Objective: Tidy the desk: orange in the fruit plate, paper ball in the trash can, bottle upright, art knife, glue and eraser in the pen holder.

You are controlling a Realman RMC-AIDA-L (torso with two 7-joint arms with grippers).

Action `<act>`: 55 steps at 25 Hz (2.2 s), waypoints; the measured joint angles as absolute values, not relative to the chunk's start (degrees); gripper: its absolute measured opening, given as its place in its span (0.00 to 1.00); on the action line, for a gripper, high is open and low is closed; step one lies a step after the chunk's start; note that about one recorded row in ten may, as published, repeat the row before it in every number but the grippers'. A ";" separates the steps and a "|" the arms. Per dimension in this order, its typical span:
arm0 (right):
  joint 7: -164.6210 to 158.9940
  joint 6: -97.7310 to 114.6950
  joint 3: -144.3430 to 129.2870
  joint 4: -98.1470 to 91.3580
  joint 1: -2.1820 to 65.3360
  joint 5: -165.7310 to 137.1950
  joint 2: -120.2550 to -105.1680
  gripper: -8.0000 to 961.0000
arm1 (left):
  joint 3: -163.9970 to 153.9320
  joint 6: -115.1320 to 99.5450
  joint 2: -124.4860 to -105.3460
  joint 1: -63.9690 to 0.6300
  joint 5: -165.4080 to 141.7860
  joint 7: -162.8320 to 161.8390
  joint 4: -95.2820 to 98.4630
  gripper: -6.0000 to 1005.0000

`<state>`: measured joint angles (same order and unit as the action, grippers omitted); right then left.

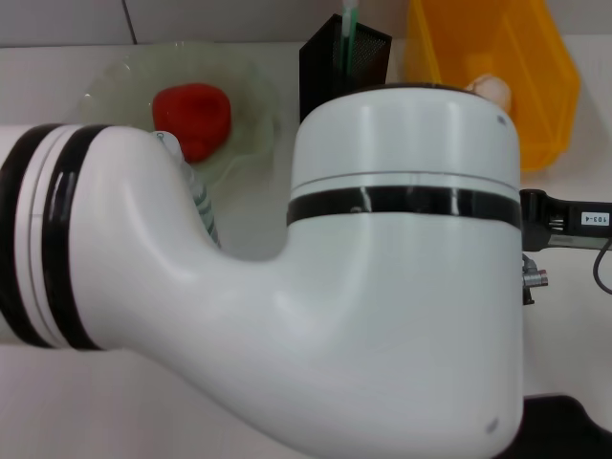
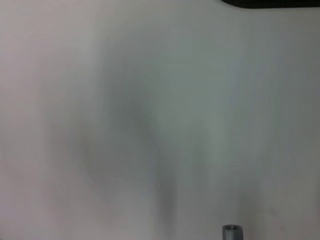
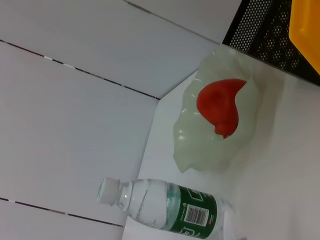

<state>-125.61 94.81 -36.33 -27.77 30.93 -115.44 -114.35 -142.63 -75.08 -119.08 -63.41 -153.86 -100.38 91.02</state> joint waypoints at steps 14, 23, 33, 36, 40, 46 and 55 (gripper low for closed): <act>-123.90 93.74 -35.39 -27.95 29.62 -114.70 -115.13 0.16 | -138.74 -72.64 -118.63 -62.56 -148.13 -100.08 88.93 0.45; -118.73 92.57 -28.17 -36.62 25.91 -113.21 -116.14 0.15 | -126.64 -68.37 -117.23 -55.05 -139.51 -93.03 88.36 0.55; -109.01 93.46 -25.97 -42.37 22.41 -102.32 -116.90 0.15 | -107.55 -70.19 -118.04 -37.50 -121.63 -80.77 92.37 0.58; -106.02 93.64 -25.98 -43.32 21.94 -100.29 -117.24 0.15 | -103.15 -71.39 -118.49 -34.06 -115.50 -78.11 91.62 0.59; -99.82 94.50 -25.94 -43.78 21.31 -95.64 -118.03 0.15 | -95.45 -71.01 -118.71 -24.18 -96.45 -69.05 88.96 0.60; -90.19 95.04 -26.06 -43.35 22.14 -91.21 -119.11 0.15 | -85.82 -70.67 -118.74 -13.27 -61.30 -52.29 74.58 0.60; -82.19 91.41 -27.38 -41.20 29.80 -89.74 -118.61 0.15 | -82.60 -75.32 -118.56 -10.52 -28.28 -27.83 42.24 0.60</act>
